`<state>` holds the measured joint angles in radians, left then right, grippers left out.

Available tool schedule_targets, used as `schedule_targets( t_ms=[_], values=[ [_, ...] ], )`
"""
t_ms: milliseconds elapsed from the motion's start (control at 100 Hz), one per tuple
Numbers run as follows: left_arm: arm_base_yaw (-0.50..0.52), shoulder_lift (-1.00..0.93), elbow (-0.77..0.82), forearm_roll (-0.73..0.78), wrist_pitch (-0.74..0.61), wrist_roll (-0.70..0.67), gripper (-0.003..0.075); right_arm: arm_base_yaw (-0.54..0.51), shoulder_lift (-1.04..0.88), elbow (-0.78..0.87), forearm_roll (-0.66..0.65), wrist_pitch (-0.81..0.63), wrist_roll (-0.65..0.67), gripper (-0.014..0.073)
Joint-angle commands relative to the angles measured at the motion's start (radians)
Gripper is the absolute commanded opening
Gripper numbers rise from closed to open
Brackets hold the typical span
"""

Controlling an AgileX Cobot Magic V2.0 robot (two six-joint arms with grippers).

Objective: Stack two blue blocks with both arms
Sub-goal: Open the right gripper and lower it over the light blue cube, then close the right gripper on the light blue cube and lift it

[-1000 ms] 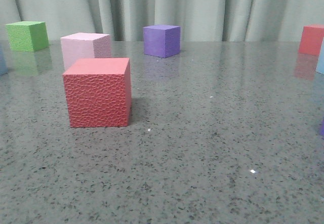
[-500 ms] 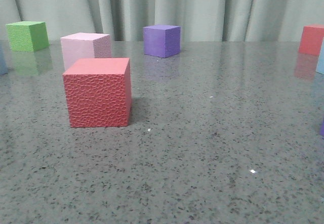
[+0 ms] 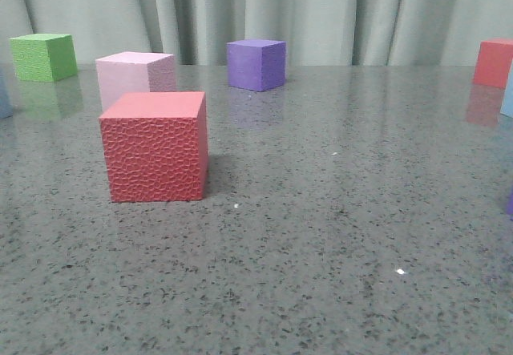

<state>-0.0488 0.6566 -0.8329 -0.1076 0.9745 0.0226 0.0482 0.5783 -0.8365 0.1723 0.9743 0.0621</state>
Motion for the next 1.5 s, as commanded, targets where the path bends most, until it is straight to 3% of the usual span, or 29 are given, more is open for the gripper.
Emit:
schedule_targets(
  t_ms=[0, 260, 600, 860, 1100, 1490],
  values=[
    [0.002, 0.007, -0.035, -0.009, -0.058, -0.009, 0.0669, -0.008, 0.065, -0.037, -0.006, -0.094, -0.007, 0.0609],
    [0.002, 0.007, -0.035, -0.009, -0.058, -0.009, 0.0669, -0.008, 0.305, -0.196, -0.032, -0.126, -0.024, 0.0609],
    [0.002, 0.007, -0.035, -0.009, -0.058, -0.009, 0.0668, -0.009, 0.593, -0.470, -0.032, -0.097, -0.219, 0.0609],
    [0.002, 0.007, -0.035, -0.009, -0.058, -0.009, 0.0631, -0.089, 0.762, -0.617, -0.031, -0.050, -0.278, 0.0609],
    [0.002, 0.007, -0.035, -0.009, -0.058, -0.009, 0.0618, -0.162, 0.885, -0.676, 0.031, -0.041, -0.358, 0.0609],
    [0.002, 0.007, -0.035, -0.009, -0.058, -0.009, 0.0618, -0.189, 1.048, -0.681, 0.002, -0.065, -0.393, 0.0609]
  ],
)
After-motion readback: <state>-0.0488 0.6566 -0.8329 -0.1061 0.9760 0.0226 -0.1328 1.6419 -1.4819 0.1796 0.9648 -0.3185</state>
